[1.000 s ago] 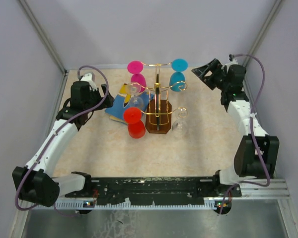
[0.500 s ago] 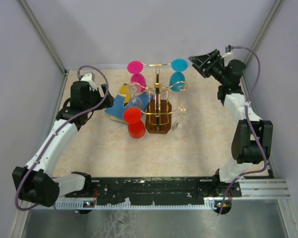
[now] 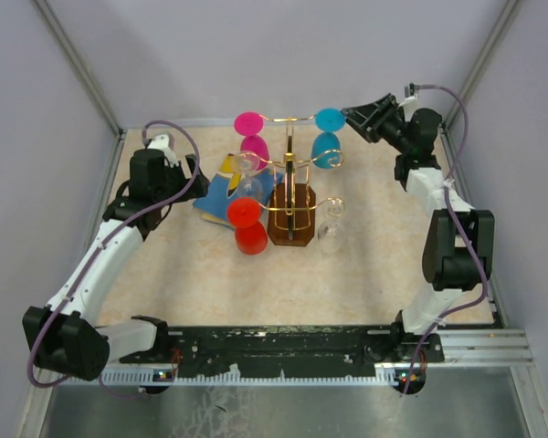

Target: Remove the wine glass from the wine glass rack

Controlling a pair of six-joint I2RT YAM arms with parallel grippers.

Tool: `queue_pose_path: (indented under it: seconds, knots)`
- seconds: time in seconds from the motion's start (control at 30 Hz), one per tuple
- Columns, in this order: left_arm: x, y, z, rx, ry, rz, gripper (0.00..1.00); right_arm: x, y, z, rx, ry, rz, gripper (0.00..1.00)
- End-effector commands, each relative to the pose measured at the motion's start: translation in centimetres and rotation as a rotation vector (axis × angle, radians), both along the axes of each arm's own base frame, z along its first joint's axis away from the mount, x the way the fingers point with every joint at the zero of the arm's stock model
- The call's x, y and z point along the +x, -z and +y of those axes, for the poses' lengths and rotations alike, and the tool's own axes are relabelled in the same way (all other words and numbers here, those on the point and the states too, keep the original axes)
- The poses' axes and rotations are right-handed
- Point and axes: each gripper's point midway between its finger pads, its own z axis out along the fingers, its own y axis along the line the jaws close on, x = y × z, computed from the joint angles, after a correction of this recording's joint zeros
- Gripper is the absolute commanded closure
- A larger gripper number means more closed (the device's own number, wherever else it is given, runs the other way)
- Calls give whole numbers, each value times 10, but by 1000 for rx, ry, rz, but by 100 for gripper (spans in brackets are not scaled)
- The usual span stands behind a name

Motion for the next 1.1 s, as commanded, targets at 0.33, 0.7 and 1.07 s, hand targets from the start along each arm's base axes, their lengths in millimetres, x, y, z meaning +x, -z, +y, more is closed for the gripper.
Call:
queue_pose_path:
  seconds: [0.33, 0.7, 1.07]
  knots:
    - [42, 28, 1, 5, -58, 81, 5, -11, -29, 12, -13, -87, -117, 45]
    - [82, 76, -9, -7, -69, 204, 6, -15, -42, 15, -14, -121, -135, 46]
    - [105, 137, -39, -69, 4, 351, 11, -17, -38, 20, -8, -168, -125, 53]
